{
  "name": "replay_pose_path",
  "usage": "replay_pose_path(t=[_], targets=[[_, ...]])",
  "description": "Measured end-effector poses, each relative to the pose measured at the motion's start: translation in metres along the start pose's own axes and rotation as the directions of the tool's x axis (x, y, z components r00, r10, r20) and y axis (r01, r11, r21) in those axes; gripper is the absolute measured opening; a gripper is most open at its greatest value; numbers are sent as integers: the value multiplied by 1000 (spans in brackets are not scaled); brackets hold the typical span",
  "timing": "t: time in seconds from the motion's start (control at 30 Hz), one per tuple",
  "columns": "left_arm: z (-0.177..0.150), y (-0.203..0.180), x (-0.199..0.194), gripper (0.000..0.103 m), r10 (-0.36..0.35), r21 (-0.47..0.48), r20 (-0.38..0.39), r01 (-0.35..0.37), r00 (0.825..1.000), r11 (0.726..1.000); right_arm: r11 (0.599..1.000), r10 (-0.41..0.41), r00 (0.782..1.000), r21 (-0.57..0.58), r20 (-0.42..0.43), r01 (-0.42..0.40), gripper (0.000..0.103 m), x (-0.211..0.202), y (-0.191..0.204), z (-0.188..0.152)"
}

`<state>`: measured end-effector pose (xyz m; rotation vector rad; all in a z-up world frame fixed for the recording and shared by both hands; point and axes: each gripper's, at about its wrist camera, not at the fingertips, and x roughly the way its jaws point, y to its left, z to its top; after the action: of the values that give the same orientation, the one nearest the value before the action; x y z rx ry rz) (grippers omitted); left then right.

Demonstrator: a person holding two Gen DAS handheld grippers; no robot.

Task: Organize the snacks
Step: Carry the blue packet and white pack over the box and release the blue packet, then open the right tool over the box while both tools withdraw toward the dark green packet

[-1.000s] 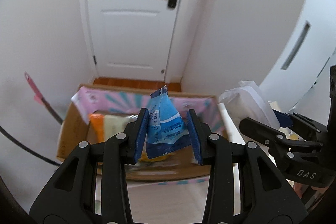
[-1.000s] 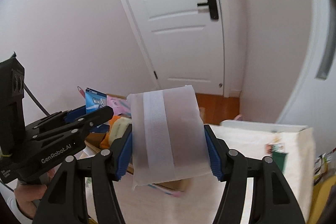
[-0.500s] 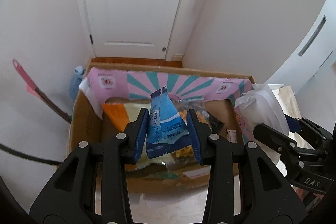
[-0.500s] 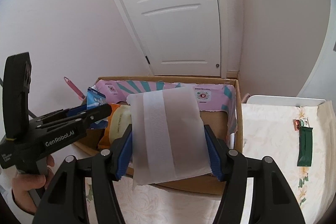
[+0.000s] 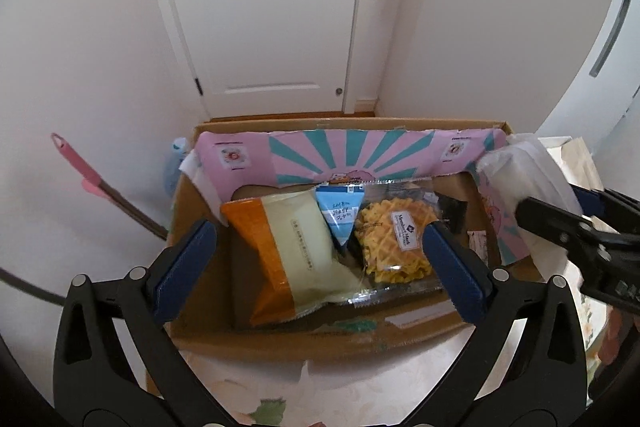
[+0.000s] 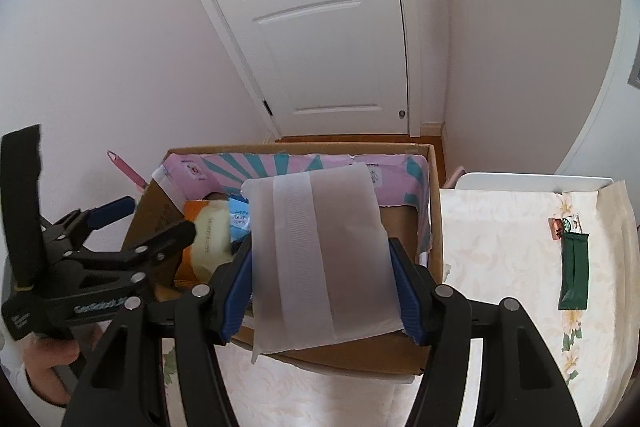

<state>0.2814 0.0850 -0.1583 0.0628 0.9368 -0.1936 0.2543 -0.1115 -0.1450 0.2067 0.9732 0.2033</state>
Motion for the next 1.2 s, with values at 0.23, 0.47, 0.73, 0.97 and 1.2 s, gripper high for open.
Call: replay_pose_path(t=[0.23, 0.47, 0.73, 0.97, 1.2], targets=[[-2, 3, -27, 103, 25, -19, 40, -25, 999, 1000, 1000, 3, 999, -13, -39, -4, 59, 14, 5, 28], [-14, -1, -35, 103, 42, -23, 34, -41, 999, 999, 999, 19, 996, 31, -83, -16, 91, 40, 0, 37], [-16, -11, -53, 103, 29, -11, 51, -28, 998, 1000, 1000, 1, 1000, 12, -11, -1, 91, 3, -3, 29], [-14, -33, -77, 103, -21, 25, 90, 19, 996, 1000, 999, -38, 997, -5, 64, 38, 93, -48, -8, 21], [-13, -76, -99, 103, -73, 76, 126, 63, 989, 995, 994, -110, 984, 6, 139, 110, 102, -105, -38, 1]])
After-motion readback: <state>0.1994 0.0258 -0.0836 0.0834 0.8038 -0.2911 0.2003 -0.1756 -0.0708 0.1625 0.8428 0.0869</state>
